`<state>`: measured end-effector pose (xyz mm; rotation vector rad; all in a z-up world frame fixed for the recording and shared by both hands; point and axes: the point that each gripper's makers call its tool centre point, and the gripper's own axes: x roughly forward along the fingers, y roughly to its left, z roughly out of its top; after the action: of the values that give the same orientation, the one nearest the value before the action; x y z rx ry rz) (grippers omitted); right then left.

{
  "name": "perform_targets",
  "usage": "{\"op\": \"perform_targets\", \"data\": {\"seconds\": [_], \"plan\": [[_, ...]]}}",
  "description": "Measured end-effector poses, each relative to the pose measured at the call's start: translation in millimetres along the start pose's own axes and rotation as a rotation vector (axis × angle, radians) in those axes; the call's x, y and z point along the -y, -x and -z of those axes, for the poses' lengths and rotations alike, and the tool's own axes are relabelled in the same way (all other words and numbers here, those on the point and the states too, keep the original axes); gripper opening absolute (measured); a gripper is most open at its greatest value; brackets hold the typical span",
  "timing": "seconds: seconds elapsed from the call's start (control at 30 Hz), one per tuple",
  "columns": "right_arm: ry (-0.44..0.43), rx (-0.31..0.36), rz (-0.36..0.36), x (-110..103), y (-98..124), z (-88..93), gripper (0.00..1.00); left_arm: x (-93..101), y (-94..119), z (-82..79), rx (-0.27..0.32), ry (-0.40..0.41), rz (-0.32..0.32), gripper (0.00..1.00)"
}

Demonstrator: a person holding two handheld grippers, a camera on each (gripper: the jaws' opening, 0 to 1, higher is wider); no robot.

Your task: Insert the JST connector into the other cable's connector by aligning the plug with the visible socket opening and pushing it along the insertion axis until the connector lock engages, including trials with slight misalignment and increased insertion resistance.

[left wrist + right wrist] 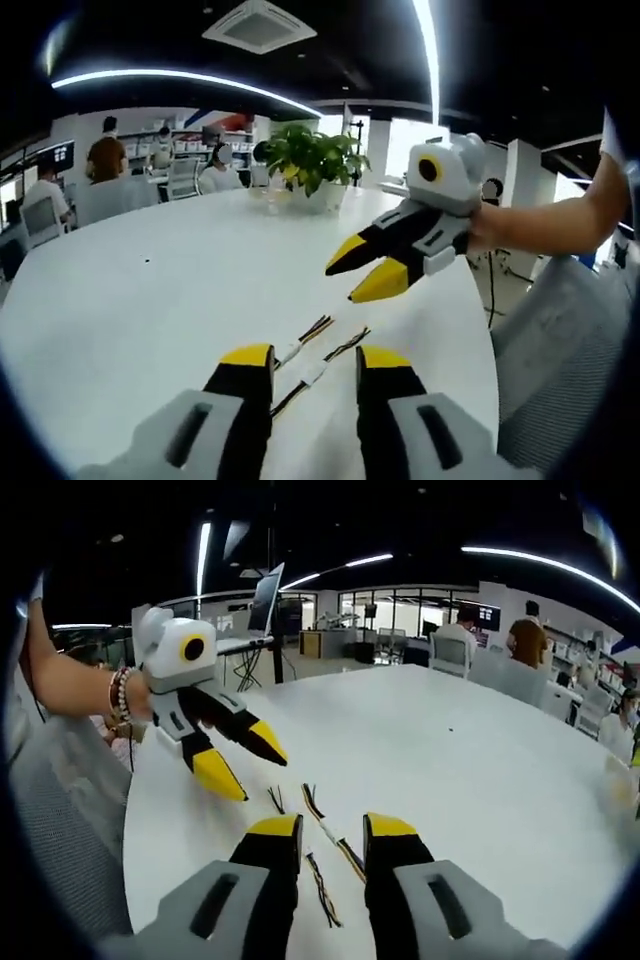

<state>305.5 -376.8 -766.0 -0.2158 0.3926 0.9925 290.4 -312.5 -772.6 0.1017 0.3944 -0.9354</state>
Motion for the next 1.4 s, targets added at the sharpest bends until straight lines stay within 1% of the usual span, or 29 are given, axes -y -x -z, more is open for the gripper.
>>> {"op": "perform_targets", "data": {"seconds": [0.03, 0.17, 0.23, 0.33, 0.43, 0.5, 0.53, 0.6, 0.67, 0.7, 0.73, 0.77, 0.83, 0.9, 0.93, 0.97, 1.0, 1.03, 1.1, 1.13, 1.2, 1.23, 1.3, 1.4], "plan": [[-0.017, 0.009, 0.003, -0.6, 1.9, -1.4, 0.22, 0.2, 1.9, -0.2, 0.002, 0.0, -0.003, 0.26], [-0.035, 0.021, 0.011, -0.7, 8.2, -3.1, 0.25, 1.7, 12.9, -5.0, 0.025, 0.005, -0.02, 0.26], [-0.045, 0.027, 0.019, -0.1, 12.0, -4.5, 0.25, -0.2, 18.2, -8.4, 0.033, 0.002, -0.036, 0.26], [-0.058, 0.048, 0.035, -0.7, 21.4, -8.4, 0.25, -2.1, 28.0, -14.3, 0.054, 0.007, -0.056, 0.26], [-0.061, 0.061, 0.047, -2.5, 31.4, -10.8, 0.27, -0.6, 42.1, -20.1, 0.081, 0.007, -0.077, 0.26], [-0.062, 0.064, 0.059, -2.2, 38.3, -11.6, 0.28, 0.5, 47.4, -21.0, 0.086, 0.003, -0.086, 0.27], [-0.062, 0.079, 0.077, -2.0, 46.4, -14.3, 0.29, 2.1, 53.1, -20.7, 0.083, -0.005, -0.093, 0.28], [-0.063, 0.093, 0.089, -3.0, 54.7, -16.5, 0.29, 4.6, 63.5, -20.9, 0.081, -0.022, -0.106, 0.31], [-0.063, 0.104, 0.109, -4.2, 65.3, -17.0, 0.29, 4.9, 74.8, -21.3, 0.081, -0.025, -0.13, 0.37], [-0.06, 0.103, 0.123, -4.3, 70.9, -14.4, 0.29, 4.1, 79.5, -20.9, 0.079, -0.02, -0.145, 0.39], [-0.058, 0.093, 0.135, -3.9, 74.4, -10.7, 0.29, 1.2, 87.9, -18.8, 0.071, -0.005, -0.184, 0.41], [-0.059, 0.083, 0.16, -2.9, 80.1, -5.4, 0.3, 2.1, 93.2, -17.9, 0.066, -0.005, -0.196, 0.43], [-0.088, 0.1, 0.173, -6.3, 89.1, -1.7, 0.32, 9.5, 106.5, -19.0, 0.085, -0.016, -0.202, 0.44], [-0.111, 0.11, 0.188, -9.4, 99.4, 1.8, 0.33, 13.6, 120.4, -17.7, 0.087, -0.013, -0.23, 0.45], [-0.113, 0.111, 0.195, -10.9, 103.3, 2.9, 0.34, 13.4, 129.3, -15.6, 0.082, -0.003, -0.26, 0.46], [-0.113, 0.111, 0.198, -11.9, 105.3, 3.4, 0.34, 14.4, 134.8, -14.2, 0.079, 0.004, -0.27, 0.47], [-0.113, 0.111, 0.208, -15.3, 112.3, 4.6, 0.35, 15.4, 140.3, -13.0, 0.082, 0.019, -0.279, 0.5], [-0.114, 0.112, 0.21, -16.1, 114.1, 4.6, 0.35, 15.3, 148.8, -10.1, 0.084, 0.046, -0.302, 0.54], [-0.126, 0.121, 0.22, -20.3, 122.2, 5.2, 0.36, 16.4, 163.4, -4.4, 0.088, 0.073, -0.344, 0.62], [-0.132, 0.126, 0.224, -23.8, 126.6, 5.7, 0.37, 18.3, 168.6, -2.4, 0.088, 0.076, -0.352, 0.67], [-0.147, 0.138, 0.226, -30.8, 132.4, 6.1, 0.39, 21.8, 179.4, 1.5, 0.087, 0.081, -0.372, 0.71], [-0.158, 0.145, 0.222, -33.8, 133.8, 6.3, 0.4, 24.6, 187.0, 4.2, 0.082, 0.088, -0.384, 0.72], [-0.2, 0.145, 0.215, -40.4, 136.3, 10.7, 0.43, 29.0, 195.6, 8.5, 0.074, 0.092, -0.389, 0.72], [-0.22, 0.115, 0.226, -47.6, 138.9, 23.4, 0.46, 33.8, 209.1, 20.9, 0.051, 0.112, -0.426, 0.72]]}}
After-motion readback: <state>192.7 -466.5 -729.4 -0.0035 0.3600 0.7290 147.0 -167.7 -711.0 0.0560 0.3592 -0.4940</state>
